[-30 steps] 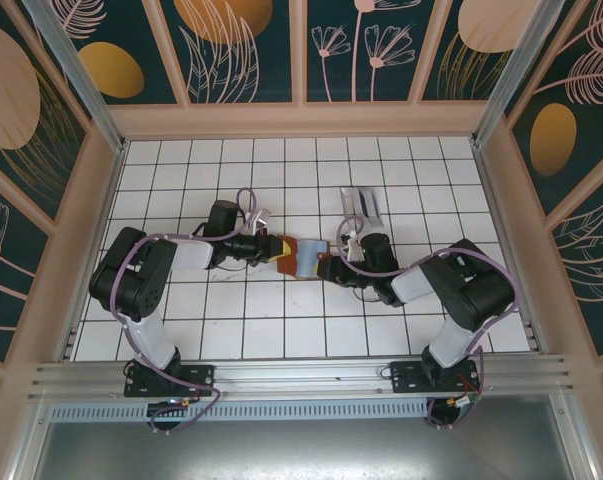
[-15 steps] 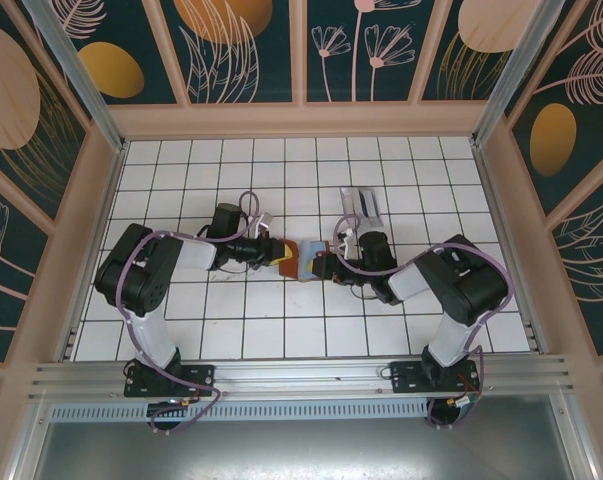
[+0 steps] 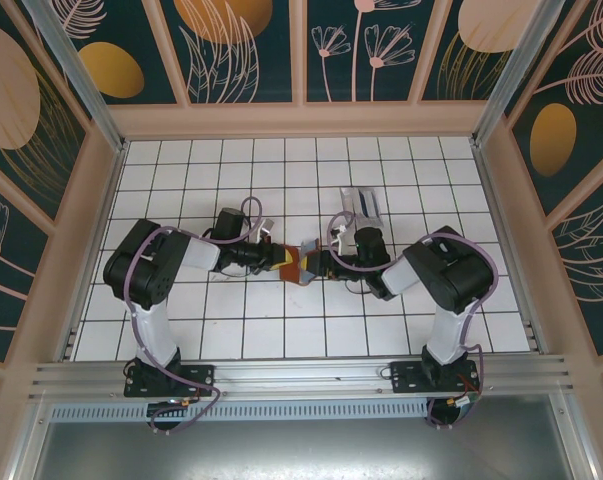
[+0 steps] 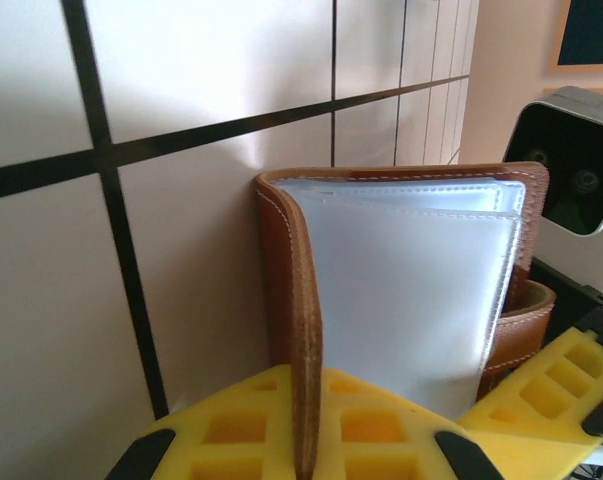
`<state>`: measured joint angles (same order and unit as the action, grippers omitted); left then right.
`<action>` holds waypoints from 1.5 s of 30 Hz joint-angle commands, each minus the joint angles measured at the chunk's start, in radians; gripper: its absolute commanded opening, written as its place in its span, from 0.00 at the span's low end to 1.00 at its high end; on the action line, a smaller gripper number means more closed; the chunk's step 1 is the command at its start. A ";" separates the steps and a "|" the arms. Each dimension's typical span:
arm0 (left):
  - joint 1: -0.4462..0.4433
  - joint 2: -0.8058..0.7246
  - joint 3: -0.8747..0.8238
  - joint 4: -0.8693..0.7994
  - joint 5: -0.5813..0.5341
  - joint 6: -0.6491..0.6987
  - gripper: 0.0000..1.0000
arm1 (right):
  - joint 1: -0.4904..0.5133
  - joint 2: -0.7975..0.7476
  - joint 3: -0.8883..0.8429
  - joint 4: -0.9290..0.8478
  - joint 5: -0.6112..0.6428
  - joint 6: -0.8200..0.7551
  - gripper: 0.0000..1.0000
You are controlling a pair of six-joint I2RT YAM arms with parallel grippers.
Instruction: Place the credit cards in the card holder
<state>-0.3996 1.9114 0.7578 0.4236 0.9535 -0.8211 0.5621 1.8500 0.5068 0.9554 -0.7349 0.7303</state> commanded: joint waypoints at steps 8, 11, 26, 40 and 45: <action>-0.008 0.028 -0.006 0.052 0.007 -0.017 0.00 | 0.025 0.067 0.039 -0.128 0.000 -0.084 0.54; -0.005 0.025 -0.003 0.048 0.008 -0.019 0.11 | 0.031 0.066 0.050 -0.152 0.003 -0.095 0.54; 0.064 -0.011 0.017 0.056 0.033 -0.069 0.62 | 0.078 0.057 0.122 -0.321 0.064 -0.181 0.37; 0.058 0.010 0.079 -0.097 -0.067 -0.018 0.65 | 0.131 0.061 0.203 -0.524 0.195 -0.273 0.42; 0.035 0.016 0.163 -0.231 -0.088 0.063 0.68 | 0.170 0.068 0.257 -0.622 0.251 -0.331 0.38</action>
<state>-0.3531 1.9125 0.8753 0.2974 0.9123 -0.8299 0.6937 1.8656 0.7532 0.5156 -0.5674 0.4637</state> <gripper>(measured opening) 0.676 0.384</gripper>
